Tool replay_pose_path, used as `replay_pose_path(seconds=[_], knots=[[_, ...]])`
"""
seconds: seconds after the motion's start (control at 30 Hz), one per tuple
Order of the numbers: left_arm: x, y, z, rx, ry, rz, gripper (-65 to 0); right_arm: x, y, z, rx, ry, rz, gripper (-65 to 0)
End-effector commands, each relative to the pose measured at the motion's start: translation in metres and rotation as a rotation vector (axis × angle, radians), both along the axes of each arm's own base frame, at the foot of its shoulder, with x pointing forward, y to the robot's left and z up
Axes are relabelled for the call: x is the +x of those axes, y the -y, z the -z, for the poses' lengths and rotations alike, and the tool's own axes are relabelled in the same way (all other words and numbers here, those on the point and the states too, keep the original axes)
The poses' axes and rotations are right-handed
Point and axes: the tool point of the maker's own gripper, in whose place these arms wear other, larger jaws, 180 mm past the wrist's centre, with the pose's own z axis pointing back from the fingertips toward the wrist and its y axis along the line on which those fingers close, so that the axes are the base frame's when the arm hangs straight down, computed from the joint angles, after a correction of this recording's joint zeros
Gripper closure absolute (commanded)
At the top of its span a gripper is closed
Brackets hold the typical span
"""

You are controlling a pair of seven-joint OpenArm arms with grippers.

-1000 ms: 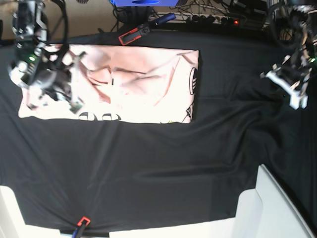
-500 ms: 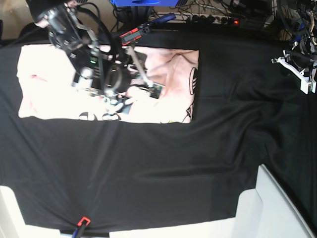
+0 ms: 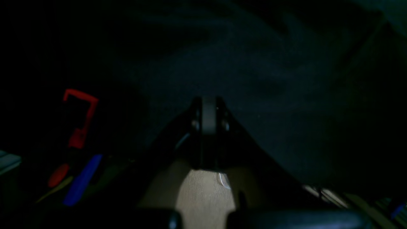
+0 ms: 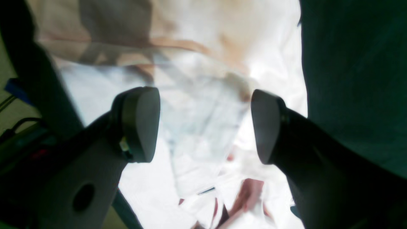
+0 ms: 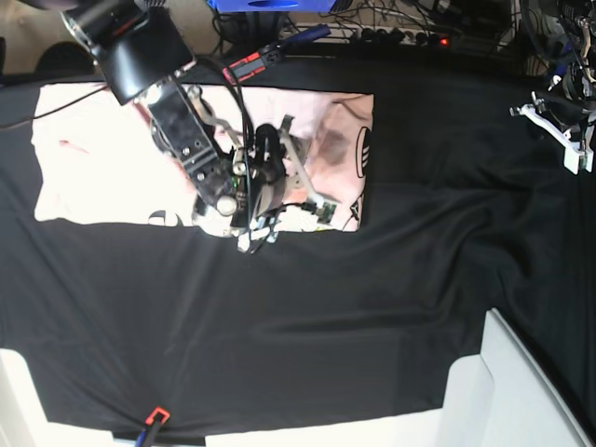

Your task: Fold the T-shirt properly

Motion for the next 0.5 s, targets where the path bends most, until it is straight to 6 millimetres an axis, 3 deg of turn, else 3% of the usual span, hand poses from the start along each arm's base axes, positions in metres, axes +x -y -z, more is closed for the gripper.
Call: replay_pose_path(seconds=[0.0, 0.17, 0.33, 0.4, 0.47], knots=[[0.005, -0.007, -0.009, 0.023, 0.023, 0.010, 0.0, 0.012, -0.008, -0.009, 0.037, 0.027, 0.001, -42.7], [0.004, -0.007, -0.009, 0.024, 0.021, 0.011, 0.0, 0.012, -0.002, 0.008, 0.014, -0.020, 0.006, -42.7], [0.004, -0.007, -0.009, 0.024, 0.021, 0.011, 0.0, 0.017, -0.003, 0.008, 0.022, -0.017, 0.006, -42.4], [0.005, -0.007, -0.009, 0.024, 0.023, 0.011, 0.0, 0.017, -0.002, 0.009, 0.016, -0.019, 0.007, -37.3], [0.006, -0.007, -0.010, 0.024, 0.024, 0.011, 0.0, 0.017, -0.002, 0.009, 0.016, -0.020, 0.007, -26.4]])
